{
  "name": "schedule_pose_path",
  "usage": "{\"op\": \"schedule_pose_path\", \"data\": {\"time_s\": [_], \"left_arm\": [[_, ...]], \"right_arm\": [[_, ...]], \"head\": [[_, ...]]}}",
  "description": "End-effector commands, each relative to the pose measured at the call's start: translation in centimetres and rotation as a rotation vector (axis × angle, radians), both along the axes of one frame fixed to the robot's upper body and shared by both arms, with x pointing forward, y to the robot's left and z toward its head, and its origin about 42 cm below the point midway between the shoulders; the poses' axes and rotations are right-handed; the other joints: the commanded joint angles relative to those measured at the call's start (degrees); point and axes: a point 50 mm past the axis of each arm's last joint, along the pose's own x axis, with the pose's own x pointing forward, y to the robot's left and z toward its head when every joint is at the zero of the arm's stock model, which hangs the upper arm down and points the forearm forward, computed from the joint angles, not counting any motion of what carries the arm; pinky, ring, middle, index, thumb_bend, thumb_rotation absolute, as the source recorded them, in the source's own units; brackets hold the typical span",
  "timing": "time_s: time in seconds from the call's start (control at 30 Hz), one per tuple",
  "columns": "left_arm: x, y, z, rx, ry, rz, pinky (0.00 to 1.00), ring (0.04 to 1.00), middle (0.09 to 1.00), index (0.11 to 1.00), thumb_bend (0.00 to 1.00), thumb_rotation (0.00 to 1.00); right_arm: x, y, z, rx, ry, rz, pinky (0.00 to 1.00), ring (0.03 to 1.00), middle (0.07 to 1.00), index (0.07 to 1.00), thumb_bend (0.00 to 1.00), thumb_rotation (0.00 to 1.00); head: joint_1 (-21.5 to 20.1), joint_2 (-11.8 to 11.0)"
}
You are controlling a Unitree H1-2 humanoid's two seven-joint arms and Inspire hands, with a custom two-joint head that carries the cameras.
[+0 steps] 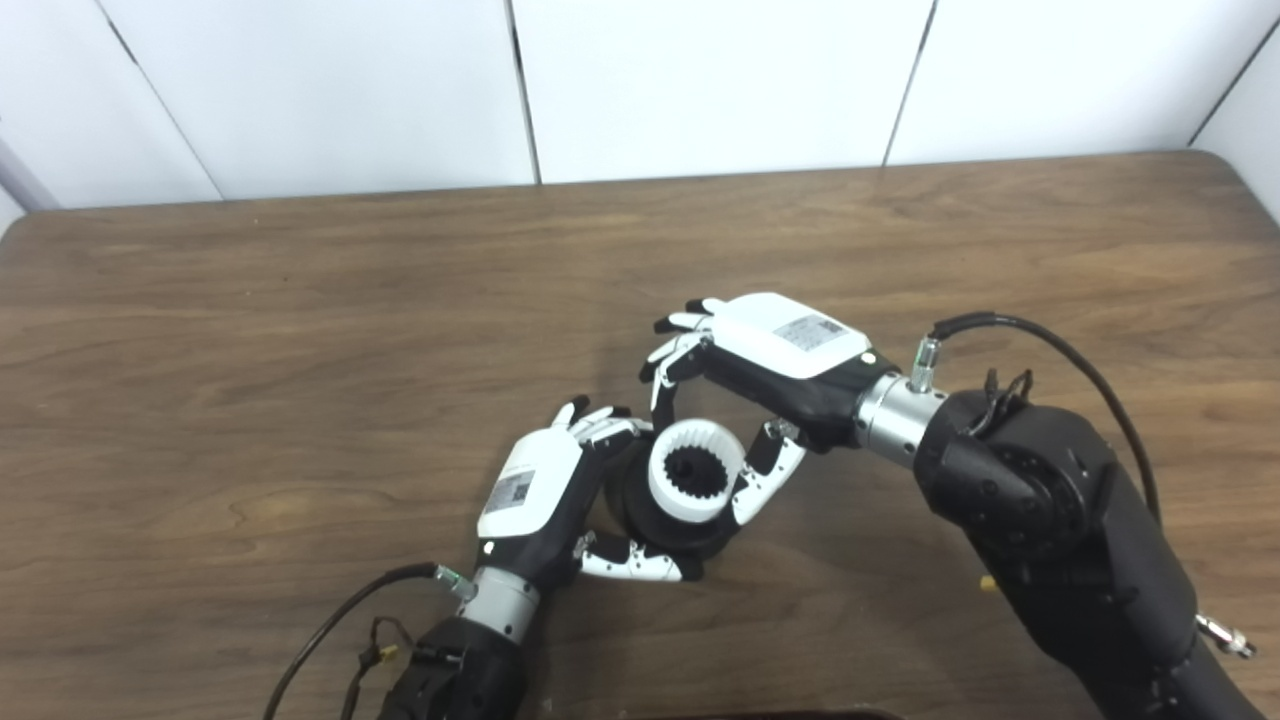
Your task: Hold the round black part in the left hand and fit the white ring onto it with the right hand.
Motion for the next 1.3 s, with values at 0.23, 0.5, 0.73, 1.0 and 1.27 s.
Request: {"op": "schedule_pose_path", "data": {"time_s": [0.23,0.5,0.73,1.0,1.27], "left_arm": [[-0.1,-0.6,-0.4,0.028,0.032,-0.030,1.00,0.874,0.780,0.483,0.52,0.06],[0.0,-0.8,-0.4,0.027,0.028,-0.033,1.00,0.872,0.780,0.483,0.52,0.06],[-0.1,-0.8,-0.3,0.028,0.026,-0.034,1.00,0.870,0.778,0.483,0.52,0.06],[-0.1,-0.8,-0.2,0.024,0.026,-0.033,1.00,0.864,0.774,0.483,0.52,0.06],[-0.2,-0.8,-0.1,0.025,0.027,-0.033,1.00,0.869,0.779,0.483,0.52,0.06]], "right_arm": [[0.1,1.1,1.0,0.018,-0.093,0.044,1.00,0.936,0.799,0.482,0.52,0.13],[0.1,1.3,0.5,0.017,-0.083,0.052,1.00,0.936,0.801,0.483,0.52,0.13],[0.4,1.0,0.2,0.011,-0.080,0.042,1.00,0.937,0.801,0.483,0.52,0.13],[0.9,0.5,0.0,0.007,-0.069,0.021,1.00,0.939,0.796,0.483,0.52,0.13],[1.3,0.1,-0.1,-0.010,-0.056,0.000,1.00,0.949,0.798,0.483,0.52,0.13]], "head": [[0.01,0.10],[0.13,0.15],[-0.02,0.22],[-0.15,0.39],[-0.33,0.55]]}}
